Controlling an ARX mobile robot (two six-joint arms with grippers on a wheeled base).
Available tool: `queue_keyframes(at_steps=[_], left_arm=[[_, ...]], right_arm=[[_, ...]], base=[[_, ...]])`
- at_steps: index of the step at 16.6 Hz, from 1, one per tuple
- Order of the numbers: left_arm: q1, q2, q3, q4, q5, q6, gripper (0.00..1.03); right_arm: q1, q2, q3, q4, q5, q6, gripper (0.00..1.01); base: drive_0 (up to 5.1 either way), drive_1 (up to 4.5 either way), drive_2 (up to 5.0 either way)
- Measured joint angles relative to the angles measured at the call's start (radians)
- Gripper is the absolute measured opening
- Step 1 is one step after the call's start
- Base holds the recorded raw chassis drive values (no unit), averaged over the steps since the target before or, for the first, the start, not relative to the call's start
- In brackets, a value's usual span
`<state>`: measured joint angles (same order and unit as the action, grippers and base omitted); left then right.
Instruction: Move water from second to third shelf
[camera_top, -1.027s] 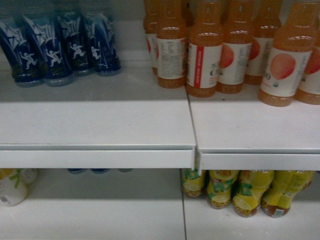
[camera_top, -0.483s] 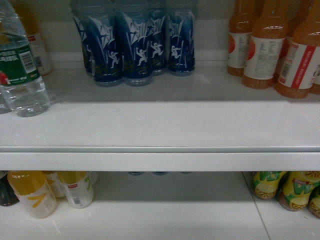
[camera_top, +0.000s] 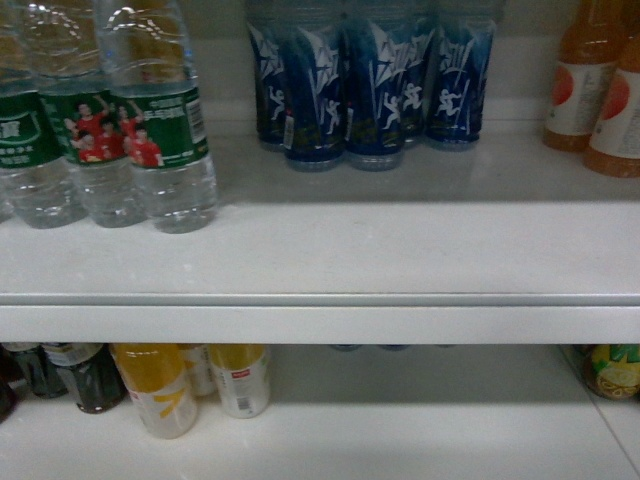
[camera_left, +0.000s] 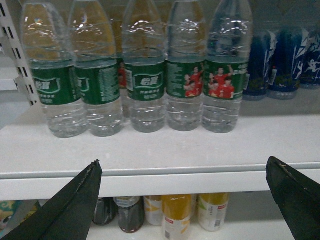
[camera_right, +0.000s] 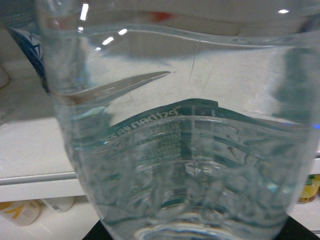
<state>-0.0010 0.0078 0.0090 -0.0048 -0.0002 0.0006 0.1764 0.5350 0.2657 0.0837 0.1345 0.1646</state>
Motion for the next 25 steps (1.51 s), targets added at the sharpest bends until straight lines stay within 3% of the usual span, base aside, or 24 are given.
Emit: queue_keyframes(at_steps=[25], left_arm=[[0.000,0.000,0.000,0.002,0.000,0.000,0.98]], right_arm=[[0.000,0.000,0.000,0.003,0.000,0.000,0.40]], base=[[-4.9,2.46,2.5]])
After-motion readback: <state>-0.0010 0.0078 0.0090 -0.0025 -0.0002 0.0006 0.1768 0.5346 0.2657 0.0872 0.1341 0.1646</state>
